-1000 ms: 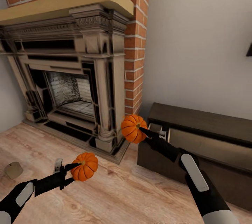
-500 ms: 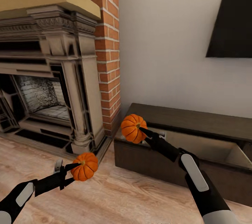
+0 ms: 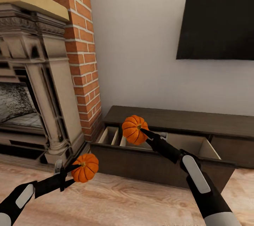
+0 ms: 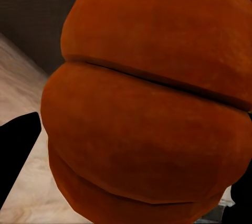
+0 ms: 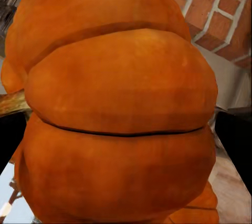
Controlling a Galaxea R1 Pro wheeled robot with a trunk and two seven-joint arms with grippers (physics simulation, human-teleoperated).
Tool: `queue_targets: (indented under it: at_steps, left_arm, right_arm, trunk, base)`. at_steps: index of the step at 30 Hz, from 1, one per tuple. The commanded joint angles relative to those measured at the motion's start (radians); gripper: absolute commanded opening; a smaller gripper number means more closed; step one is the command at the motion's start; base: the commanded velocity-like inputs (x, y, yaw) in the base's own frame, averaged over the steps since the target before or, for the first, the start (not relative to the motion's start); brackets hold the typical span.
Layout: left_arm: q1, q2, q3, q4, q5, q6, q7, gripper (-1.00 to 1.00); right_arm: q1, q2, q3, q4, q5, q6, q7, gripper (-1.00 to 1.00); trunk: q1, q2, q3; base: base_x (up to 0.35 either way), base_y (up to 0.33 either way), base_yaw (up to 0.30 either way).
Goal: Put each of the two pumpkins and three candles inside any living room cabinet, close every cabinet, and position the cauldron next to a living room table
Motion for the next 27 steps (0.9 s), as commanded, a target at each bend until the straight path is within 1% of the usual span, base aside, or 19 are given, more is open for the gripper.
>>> queue_targets:
  at_steps: [1,8,12,14,18,27]
  left_arm:
    - [0.000,0.001,0.004,-0.001,0.007,0.009,-0.002,-1.00]
    - [0.000,0.004,0.006,-0.001,0.009,0.010,-0.005,-1.00]
    - [0.000,0.005,0.006,-0.001,0.004,0.010,-0.065,-1.00]
    - [0.000,0.005,0.005,0.000,0.002,0.010,-0.080,-1.00]
    - [0.000,0.005,0.005,0.000,0.001,0.010,-0.090,-1.00]
    - [0.000,0.004,0.003,0.000,-0.002,0.010,-0.091,-1.00]
  right_arm:
    - [-0.001,0.000,0.001,0.000,-0.012,0.004,0.001,-1.00]
    - [-0.001,-0.001,0.000,0.003,-0.012,0.004,0.002,-1.00]
    - [-0.001,-0.001,-0.001,0.024,-0.015,0.004,0.005,-1.00]
    - [-0.001,-0.001,-0.001,0.027,-0.015,0.004,0.005,-1.00]
    - [-0.001,-0.001,-0.001,0.029,-0.015,0.004,0.005,-1.00]
    - [-0.001,0.000,-0.001,0.038,-0.015,0.004,-0.001,-1.00]
  trunk:
    - [0.000,0.000,0.000]
    - [0.000,0.000,0.007]
    - [0.000,0.000,0.010]
    - [-0.001,0.000,0.020]
    - [-0.003,0.001,0.039]
    - [-0.007,0.003,0.074]
  base:
    - [0.010,-0.054,-0.255]
    - [0.002,-0.012,-0.254]
    - [0.000,-0.001,-0.254]
    - [0.000,0.000,-0.254]
    - [0.000,0.000,-0.231]
    - [0.000,0.000,-0.034]
